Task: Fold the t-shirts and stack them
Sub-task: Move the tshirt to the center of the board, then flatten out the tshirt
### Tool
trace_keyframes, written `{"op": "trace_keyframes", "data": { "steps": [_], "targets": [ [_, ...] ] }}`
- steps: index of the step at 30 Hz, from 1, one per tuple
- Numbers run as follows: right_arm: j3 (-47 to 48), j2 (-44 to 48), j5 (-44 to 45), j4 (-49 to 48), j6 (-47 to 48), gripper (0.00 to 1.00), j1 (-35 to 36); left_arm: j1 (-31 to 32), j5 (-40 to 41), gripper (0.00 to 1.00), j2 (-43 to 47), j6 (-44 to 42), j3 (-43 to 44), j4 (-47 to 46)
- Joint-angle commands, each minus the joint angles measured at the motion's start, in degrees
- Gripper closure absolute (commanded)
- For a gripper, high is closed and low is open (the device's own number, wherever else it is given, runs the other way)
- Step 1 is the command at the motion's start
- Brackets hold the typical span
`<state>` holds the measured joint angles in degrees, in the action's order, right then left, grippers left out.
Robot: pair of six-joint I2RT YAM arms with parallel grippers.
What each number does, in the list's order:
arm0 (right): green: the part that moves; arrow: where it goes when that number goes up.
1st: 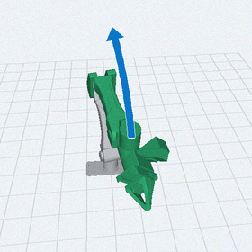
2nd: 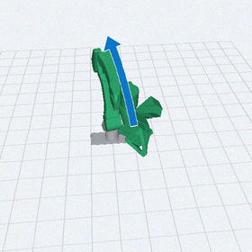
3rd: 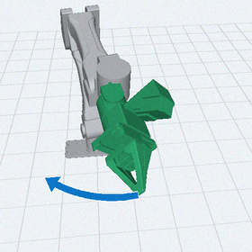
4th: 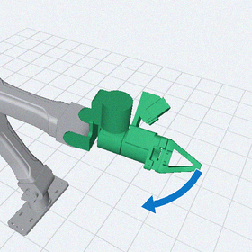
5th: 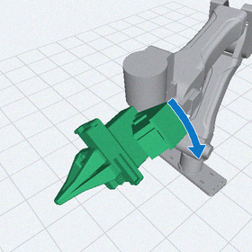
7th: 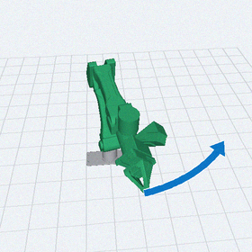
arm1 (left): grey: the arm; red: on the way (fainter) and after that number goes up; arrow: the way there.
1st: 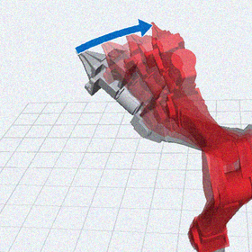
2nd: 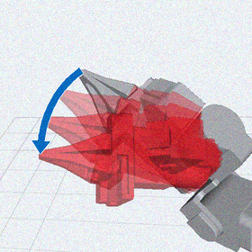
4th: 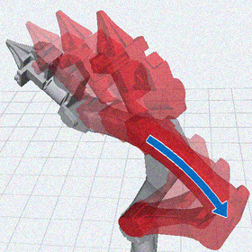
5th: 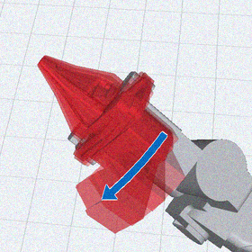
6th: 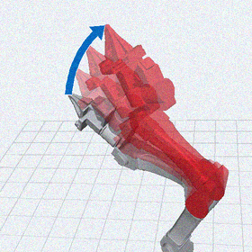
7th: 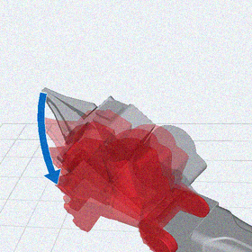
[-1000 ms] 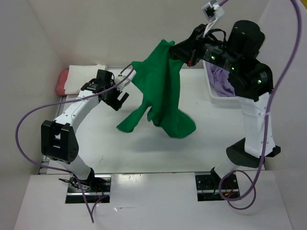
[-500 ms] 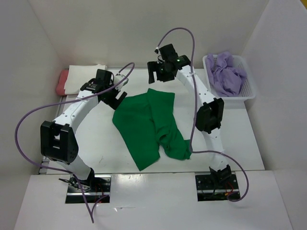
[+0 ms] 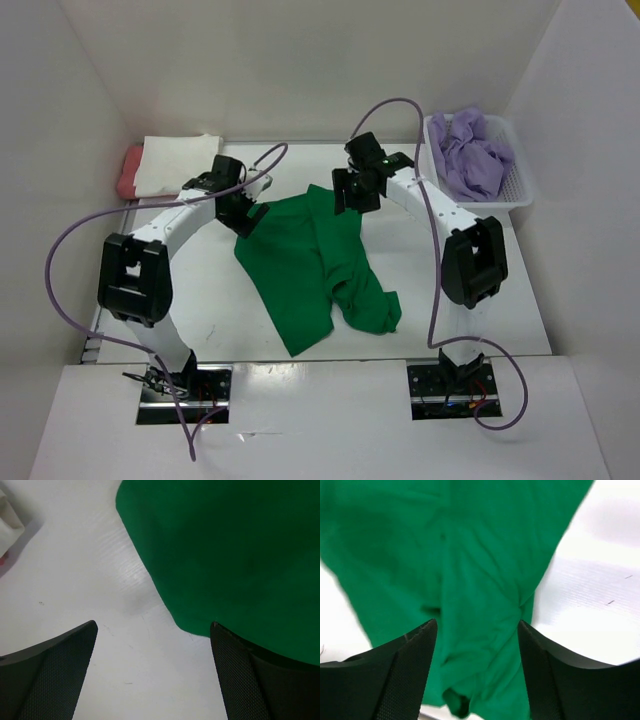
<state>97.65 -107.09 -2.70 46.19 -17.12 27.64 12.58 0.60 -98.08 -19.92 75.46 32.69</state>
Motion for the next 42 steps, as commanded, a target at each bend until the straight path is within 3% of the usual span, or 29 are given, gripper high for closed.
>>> {"op": "trace_keyframes", "data": {
  "steps": [1,4,7,11,12,13,14,17,18,19,21,25,29,30,31,32,33,34,37,42],
  "targets": [
    [-1.5,-2.5,0.2,-5.9,-2.7,0.32,-0.3,-0.1,5.1,0.0,-3.9,2.9,0.1,-6.1],
    [-3.7,-4.2,0.7,-5.9,-3.7,0.32,-0.3,-0.1,3.3,0.0,-8.1,3.5,0.7,-7.5],
    [-7.4,-5.5,0.7,-7.5,-5.2,0.23,-0.8,-0.1,5.9,0.0,-11.6,3.5,0.7,-8.0],
    [-11.4,-7.1,-1.1,-9.4,-6.6,0.23,-1.4,-0.1,3.5,0.02,-13.5,2.8,-0.7,-8.0],
    [-11.4,-7.9,-1.7,-10.0,-7.2,0.27,-1.9,-0.1,1.4,0.05,-13.5,2.0,-0.8,-8.0],
    [-12.3,-7.9,-2.8,-10.6,-7.2,0.3,-1.9,-0.1,-2.6,0.12,-12.8,2.0,-1.5,-8.0],
    [-13.4,-8.6,-3.6,-10.6,-7.7,0.34,-1.9,-0.1,-4.3,0.4,-12.1,2.0,-1.5,-7.2],
    [-14.8,-9.1,-4.4,-12.0,-8.3,0.58,-1.9,-0.1,-8.3,0.76,-11.6,0.0,-1.5,-4.8],
    [-15.5,-9.1,-4.4,-12.0,-8.3,0.75,-1.9,-0.1,-8.3,0.94,-11.1,-0.8,-1.5,-3.7],
    [-15.5,-9.1,-4.4,-11.5,-8.8,0.83,-1.9,-0.1,-8.9,1.0,-10.2,-0.8,-1.5,-3.2],
    [-17.4,-7.4,-3.9,-11.0,-8.8,1.0,-1.9,-0.1,-8.9,1.0,-8.6,-2.1,-1.5,-1.3],
    [-21.3,-3.2,-2.4,-7.3,-9.3,1.0,-2.4,3.8,-9.4,1.0,-1.5,-9.7,-1.5,3.9],
    [-24.3,1.5,-3.4,-1.3,-8.7,0.98,-2.4,14.2,-12.3,0.97,2.2,-20.2,-3.3,15.8],
    [-24.3,3.1,-4.2,-0.2,-8.0,0.9,-2.4,15.7,-13.5,0.9,3.2,-22.0,-5.0,17.5],
    [-24.8,3.7,-4.9,1.5,-7.4,0.59,-2.9,16.9,-14.8,0.79,3.2,-24.2,-5.8,18.7],
    [-24.3,4.3,-4.9,2.1,-6.9,0.5,-2.9,17.6,-16.5,0.65,4.0,-24.2,-6.3,19.5],
    [-22.4,4.9,-4.9,2.1,-6.2,0.45,-2.9,17.6,-16.5,0.43,4.0,-24.2,-6.3,19.5],
    [-21.0,5.5,-3.9,2.8,-6.2,0.36,-2.9,17.6,-16.5,0.39,4.0,-23.2,-6.3,19.5],
    [-13.8,3.4,-2.6,2.8,-6.2,0.36,-5.8,16.3,-16.0,0.29,4.6,-21.0,-5.7,17.3],
    [-2.8,-6.8,-2.6,-1.5,-7.6,0.41,-12.2,9.9,-14.7,0.29,5.8,-14.5,-1.7,11.6]
  ]
}}
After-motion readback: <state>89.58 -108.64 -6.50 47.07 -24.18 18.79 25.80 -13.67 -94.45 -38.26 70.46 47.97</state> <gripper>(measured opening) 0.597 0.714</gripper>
